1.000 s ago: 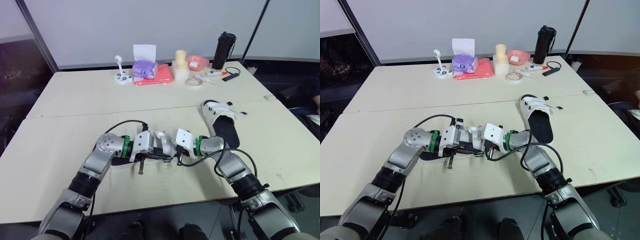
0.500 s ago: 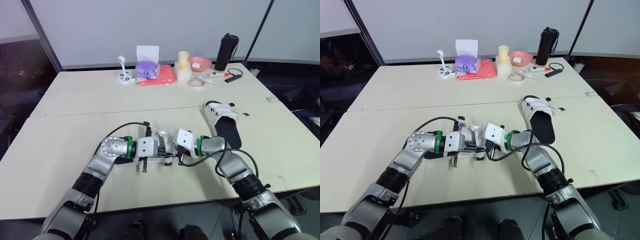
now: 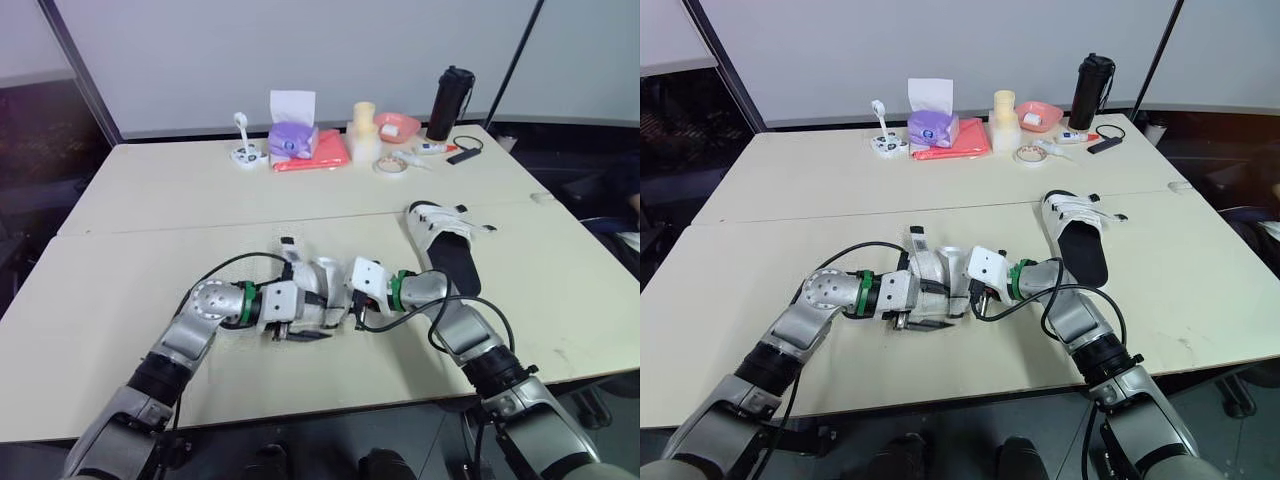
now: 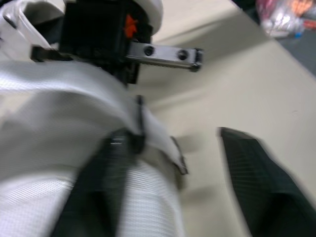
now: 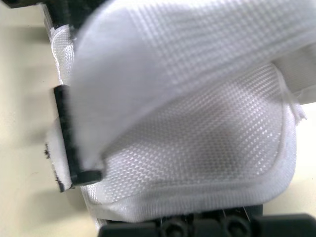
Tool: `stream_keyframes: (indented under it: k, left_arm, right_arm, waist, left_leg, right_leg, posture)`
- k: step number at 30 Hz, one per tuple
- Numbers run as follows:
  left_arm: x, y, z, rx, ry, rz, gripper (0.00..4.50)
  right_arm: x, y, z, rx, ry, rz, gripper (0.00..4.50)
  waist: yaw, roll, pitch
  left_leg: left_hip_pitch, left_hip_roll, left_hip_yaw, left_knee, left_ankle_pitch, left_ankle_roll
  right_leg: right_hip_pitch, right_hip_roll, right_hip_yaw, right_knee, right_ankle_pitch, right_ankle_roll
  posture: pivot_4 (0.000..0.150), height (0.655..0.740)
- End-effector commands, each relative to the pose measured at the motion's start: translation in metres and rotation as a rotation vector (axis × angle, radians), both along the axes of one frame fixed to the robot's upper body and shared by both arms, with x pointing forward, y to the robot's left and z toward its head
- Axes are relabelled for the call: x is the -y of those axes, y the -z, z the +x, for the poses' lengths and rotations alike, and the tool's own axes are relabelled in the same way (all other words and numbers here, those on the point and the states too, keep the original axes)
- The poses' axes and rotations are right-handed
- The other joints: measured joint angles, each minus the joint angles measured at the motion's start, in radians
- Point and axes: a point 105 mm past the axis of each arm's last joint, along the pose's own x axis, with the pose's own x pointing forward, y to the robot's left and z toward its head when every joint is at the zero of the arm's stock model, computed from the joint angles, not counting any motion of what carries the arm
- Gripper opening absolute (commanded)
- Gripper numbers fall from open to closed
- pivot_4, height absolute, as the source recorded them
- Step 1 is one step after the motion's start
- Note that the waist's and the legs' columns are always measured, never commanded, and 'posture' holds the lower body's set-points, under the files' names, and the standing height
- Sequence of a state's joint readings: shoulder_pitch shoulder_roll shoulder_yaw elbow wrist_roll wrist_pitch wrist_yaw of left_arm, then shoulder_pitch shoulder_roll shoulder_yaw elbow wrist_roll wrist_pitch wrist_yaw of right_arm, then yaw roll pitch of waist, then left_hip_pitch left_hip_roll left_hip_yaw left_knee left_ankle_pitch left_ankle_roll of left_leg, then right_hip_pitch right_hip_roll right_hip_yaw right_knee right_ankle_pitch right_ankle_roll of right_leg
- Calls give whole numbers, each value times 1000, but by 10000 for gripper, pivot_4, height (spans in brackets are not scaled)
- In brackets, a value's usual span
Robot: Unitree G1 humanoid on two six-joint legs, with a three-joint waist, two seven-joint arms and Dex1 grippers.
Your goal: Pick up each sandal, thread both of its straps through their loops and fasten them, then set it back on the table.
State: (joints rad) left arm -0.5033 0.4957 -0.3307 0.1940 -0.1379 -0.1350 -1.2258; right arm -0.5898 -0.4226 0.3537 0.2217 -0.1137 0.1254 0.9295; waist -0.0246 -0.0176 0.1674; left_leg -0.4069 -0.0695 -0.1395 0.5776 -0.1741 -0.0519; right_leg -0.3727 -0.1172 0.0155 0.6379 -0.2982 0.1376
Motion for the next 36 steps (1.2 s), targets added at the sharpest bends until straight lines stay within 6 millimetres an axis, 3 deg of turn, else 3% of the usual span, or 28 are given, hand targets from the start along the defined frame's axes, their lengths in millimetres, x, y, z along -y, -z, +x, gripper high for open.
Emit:
stream_keyframes:
  k: [1,4,10,18,36]
  left_arm:
    - [-14,-2,-12,-102,14,6,44622]
    - [-17,-5,-25,-147,52,20,44622]
    - [-11,5,-31,-198,11,11,44622]
    - [-1,12,-13,-153,-137,-41,44622]
    - [-13,13,-18,-196,-179,-26,44622]
  right_arm:
    - [3,24,-4,-70,1,-65,0]
    - [3,24,-4,-70,-2,-67,0]
    - [0,25,-5,-71,-15,-68,0]
    - [1,25,-6,-70,-18,-74,0]
    - [1,25,-6,-68,-17,-77,0]
  waist:
    - [-2,0,0]
    - [-5,0,0]
    - [-6,1,1]
    - [-5,1,1]
    - [3,1,1]
  left_leg:
    - [0,0,0,0,0,0]
    - [0,0,0,0,0,0]
    - [0,0,0,-1,0,0]
    - [0,0,0,-1,0,0]
    - [0,1,0,-1,0,0]
  right_leg:
    - [0,0,0,0,0,0]
    - [0,0,0,0,0,0]
    - [-1,0,0,0,0,0]
    - [-1,0,0,0,0,0]
    - [-1,0,0,0,-1,-3]
  posture:
    - [1500,7400]
    - [1500,7400]
    - [1500,7400]
    - [1500,7400]
    - [1500,7400]
